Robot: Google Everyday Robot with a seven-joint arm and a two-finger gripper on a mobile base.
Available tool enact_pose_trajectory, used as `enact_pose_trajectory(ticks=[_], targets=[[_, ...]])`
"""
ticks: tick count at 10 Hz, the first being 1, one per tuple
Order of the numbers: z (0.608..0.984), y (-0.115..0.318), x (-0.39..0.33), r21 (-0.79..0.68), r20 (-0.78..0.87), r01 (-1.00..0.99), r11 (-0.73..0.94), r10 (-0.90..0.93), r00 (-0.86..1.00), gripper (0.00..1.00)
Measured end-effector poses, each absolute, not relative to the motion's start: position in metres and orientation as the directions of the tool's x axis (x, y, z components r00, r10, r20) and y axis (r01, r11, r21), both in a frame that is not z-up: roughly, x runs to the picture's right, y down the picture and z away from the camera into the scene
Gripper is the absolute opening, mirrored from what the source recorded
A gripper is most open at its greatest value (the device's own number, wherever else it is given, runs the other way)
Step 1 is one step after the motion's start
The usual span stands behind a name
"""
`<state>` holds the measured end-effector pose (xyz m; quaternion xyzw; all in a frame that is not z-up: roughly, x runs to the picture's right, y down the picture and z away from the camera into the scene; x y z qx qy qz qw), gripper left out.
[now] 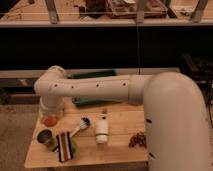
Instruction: Place apple in table surface
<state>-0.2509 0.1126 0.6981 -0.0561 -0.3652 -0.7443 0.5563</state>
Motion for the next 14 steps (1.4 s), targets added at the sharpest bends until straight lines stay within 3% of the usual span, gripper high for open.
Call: enact_pose_trajectory(ticks=[6, 14], targets=[[0.736, 0.082, -0.203, 0.393, 0.544, 0.92, 0.007, -0.808, -0.226, 0.42], [0.837, 0.137, -0.201, 0.306, 0.669, 0.951, 0.047, -0.722, -0.18, 0.42]])
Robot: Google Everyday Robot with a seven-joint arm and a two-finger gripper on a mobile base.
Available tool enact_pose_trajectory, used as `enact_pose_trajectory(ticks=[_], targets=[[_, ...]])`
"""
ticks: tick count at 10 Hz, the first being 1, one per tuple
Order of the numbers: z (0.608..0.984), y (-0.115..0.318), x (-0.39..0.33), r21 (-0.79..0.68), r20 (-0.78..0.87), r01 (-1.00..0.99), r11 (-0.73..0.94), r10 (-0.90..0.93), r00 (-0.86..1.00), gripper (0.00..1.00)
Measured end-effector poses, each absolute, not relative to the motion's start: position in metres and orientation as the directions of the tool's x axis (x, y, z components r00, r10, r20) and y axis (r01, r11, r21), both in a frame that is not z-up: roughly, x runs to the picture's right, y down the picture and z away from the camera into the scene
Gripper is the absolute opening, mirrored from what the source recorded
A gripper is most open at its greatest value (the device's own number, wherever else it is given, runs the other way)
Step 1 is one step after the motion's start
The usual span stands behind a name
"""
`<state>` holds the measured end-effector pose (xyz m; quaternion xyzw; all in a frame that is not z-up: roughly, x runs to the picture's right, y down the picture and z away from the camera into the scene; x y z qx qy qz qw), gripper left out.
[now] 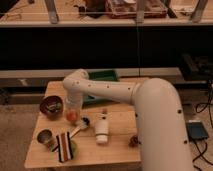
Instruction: Place apple in table surface
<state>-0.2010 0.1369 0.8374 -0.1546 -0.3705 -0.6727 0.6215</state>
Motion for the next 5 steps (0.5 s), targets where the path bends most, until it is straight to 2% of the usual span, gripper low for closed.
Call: enact_pose_trajectory(ticks=[2, 4, 5], targets=[[0.8481, 0.1496, -0.2065, 0.3, 0.694, 0.953, 0.044, -0.696, -0.186, 0.42], [0.8495, 0.1526, -0.2062, 0.297, 0.704, 0.954, 0.048, -0.685, -0.186, 0.55], [0.8482, 0.1516, -0.205, 0.297, 0.705, 0.954, 0.048, -0.685, -0.185, 0.67]])
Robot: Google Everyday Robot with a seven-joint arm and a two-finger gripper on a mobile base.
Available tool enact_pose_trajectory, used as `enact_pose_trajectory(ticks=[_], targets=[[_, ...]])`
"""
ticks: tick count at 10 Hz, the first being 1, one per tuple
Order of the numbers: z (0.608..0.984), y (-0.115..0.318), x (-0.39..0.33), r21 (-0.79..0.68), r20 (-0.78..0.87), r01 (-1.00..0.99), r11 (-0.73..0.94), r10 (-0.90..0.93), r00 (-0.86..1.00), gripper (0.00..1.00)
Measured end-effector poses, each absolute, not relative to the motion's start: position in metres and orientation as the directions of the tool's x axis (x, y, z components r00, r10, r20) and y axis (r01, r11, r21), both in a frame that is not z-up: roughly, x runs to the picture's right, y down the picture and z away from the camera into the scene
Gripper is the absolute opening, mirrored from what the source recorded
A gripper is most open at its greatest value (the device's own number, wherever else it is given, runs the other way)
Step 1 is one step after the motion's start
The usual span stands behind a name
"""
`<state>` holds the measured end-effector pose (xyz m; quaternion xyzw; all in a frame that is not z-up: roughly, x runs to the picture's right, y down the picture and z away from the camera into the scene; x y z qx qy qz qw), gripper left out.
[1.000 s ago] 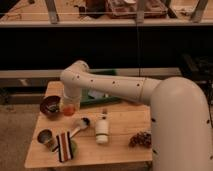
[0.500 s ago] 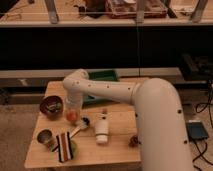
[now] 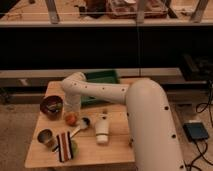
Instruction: Place apple in table surface
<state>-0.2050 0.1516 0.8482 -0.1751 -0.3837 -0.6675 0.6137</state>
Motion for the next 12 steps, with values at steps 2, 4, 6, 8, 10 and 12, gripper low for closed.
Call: enact_pose_trajectory(ticks=[2, 4, 6, 8, 10, 12], targets=[[0.847, 0.152, -0.205, 0.297, 0.706, 0.954, 0.045, -0.683, -0.187, 0.76], [0.838, 0.156, -0.209, 0.3, 0.7, 0.954, 0.024, -0.685, -0.203, 0.76], [0.835, 0.156, -0.211, 0.302, 0.695, 0.953, 0.023, -0.69, -0.203, 0.76], [0.832, 0.153, -0.212, 0.311, 0.687, 0.95, 0.03, -0.698, -0.203, 0.76], [0.825, 0.146, -0.211, 0.324, 0.666, 0.945, 0.042, -0.72, -0.196, 0.76], [0.805, 0.131, -0.207, 0.372, 0.6, 0.927, 0.045, -0.774, -0.203, 0.76]])
